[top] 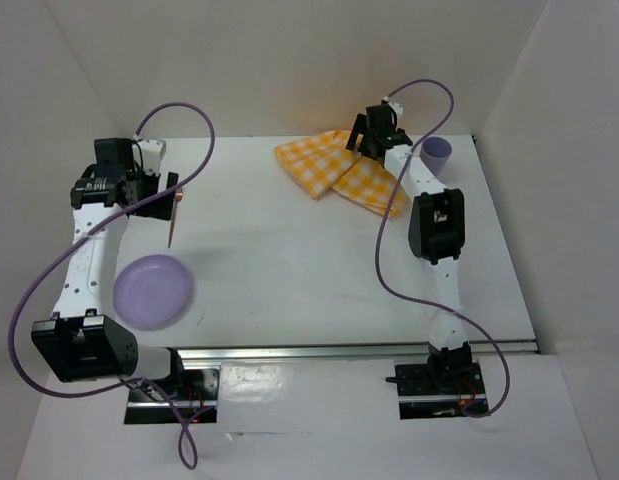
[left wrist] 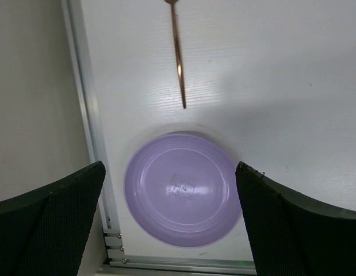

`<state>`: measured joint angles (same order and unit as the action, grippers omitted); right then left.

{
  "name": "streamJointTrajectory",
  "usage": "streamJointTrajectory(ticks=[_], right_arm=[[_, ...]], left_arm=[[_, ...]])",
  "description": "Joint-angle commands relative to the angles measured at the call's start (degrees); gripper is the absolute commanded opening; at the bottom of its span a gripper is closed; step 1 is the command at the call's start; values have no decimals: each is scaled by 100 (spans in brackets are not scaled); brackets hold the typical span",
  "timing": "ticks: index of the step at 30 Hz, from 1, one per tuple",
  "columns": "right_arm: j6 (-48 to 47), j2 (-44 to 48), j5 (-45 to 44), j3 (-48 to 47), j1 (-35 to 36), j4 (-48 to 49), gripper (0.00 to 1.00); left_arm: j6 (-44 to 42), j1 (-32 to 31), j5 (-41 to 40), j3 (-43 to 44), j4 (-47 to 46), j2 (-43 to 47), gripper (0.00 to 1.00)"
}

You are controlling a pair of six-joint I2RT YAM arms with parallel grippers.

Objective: Set the dinner table for one person

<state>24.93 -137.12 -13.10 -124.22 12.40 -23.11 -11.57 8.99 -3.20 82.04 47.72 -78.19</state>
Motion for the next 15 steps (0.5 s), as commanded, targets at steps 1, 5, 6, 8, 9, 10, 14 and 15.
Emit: streamJointTrajectory(ticks=[1,5,6,8,9,10,14,15], right_arm=[[-435,-130,191,-245,-115,701,98],[-419,-44,634,47,-168,1107,22],[-419,192,581,187,-107,1107,7],[-593,562,581,635,42,1282,1],[-690,990,659,775,104,1361,0],[-822,1220,877,1021,252,1362,0],[-814,2442,880,1838,806,880,0],[-762,2705,784,2093,938,800,0]], left_arm=[[251,-135,232,40,149,50,100],[305,-196,101,-83,88,50,100],[305,-196,100,-83,88,-2,100],[305,-249,214,-13,140,-73,100],[305,-249,276,48,141,-134,100],[253,-249,442,101,141,-222,100],[199,-363,970,435,430,-513,100],[199,-363,1031,497,431,-652,100]])
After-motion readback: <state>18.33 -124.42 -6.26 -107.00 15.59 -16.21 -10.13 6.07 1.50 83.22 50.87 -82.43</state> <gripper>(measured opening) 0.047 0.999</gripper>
